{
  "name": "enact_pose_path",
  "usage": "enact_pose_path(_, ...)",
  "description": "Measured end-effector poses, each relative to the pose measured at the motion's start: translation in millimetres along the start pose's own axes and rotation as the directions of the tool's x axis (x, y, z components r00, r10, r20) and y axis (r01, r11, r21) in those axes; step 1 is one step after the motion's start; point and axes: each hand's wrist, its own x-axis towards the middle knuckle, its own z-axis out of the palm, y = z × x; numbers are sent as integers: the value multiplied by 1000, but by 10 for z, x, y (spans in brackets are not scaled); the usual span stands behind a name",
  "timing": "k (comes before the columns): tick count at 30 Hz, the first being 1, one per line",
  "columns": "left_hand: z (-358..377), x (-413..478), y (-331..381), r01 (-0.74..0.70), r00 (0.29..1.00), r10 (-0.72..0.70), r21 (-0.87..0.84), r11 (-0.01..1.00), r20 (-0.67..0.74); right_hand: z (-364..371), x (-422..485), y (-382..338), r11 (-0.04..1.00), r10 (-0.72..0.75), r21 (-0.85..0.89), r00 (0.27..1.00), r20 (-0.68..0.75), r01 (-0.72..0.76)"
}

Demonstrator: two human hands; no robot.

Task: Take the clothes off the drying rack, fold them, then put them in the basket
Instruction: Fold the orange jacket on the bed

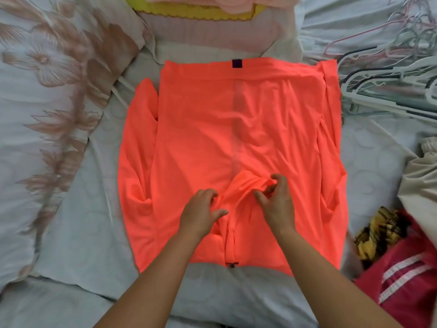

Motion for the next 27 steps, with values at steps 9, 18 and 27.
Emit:
enact_pose_path(9,-372,155,39,161,987,-133,-487,859,92,-579,70,72,973,-210,109,976,64,202)
enact_pose_path(18,-389,97,173,12,981,-114,-531,848,-160,-575,69,-11,941,-194,289,980,35,176)
enact_pose_path(27,-100,42,589,-94,990,94,-4,996,-105,-687,175,-266,916,-350,233,934,73,325)
